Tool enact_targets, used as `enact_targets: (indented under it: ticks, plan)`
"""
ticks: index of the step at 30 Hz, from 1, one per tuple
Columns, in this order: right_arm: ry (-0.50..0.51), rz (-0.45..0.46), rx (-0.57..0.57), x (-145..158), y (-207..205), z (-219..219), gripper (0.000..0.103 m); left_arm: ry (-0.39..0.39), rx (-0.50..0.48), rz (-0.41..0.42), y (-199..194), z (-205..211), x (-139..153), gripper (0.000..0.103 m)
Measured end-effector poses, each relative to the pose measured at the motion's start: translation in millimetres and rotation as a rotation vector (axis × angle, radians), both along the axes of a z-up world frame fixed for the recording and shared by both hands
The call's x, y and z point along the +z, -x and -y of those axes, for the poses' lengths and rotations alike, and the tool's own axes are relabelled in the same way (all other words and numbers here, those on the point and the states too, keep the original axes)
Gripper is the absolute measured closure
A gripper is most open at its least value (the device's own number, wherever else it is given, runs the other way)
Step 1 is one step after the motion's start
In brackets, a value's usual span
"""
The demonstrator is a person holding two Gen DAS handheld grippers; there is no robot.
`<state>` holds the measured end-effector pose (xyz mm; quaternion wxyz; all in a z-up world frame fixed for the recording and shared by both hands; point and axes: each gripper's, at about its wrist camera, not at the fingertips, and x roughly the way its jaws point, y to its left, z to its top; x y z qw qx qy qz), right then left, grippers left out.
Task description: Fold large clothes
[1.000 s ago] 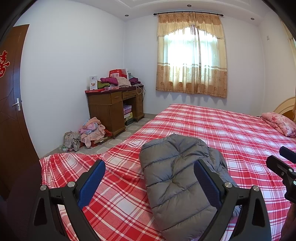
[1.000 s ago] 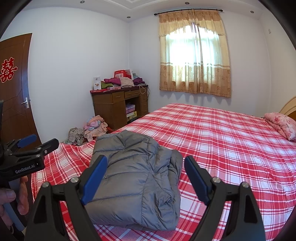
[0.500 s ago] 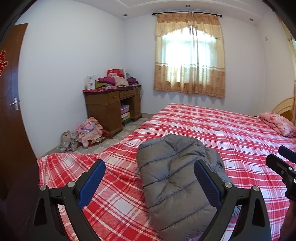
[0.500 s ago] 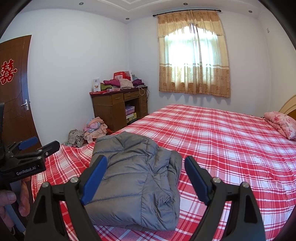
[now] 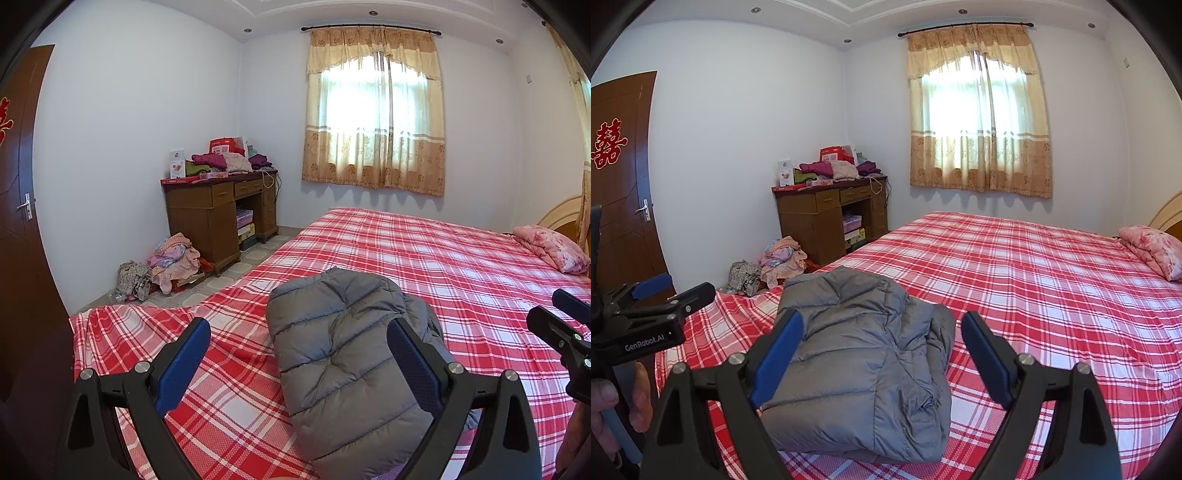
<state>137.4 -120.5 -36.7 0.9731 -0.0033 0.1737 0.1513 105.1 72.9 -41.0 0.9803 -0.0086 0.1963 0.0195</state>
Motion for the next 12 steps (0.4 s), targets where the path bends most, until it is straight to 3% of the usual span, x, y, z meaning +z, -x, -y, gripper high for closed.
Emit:
enact_targets:
  ticks: [12]
  plan:
    - [0.006, -0.013, 0.009, -1.3, -0.8, 0.2, 0.013, -0.064, 0.006, -0.001, -3.6, 8.7, -8.3, 0.006]
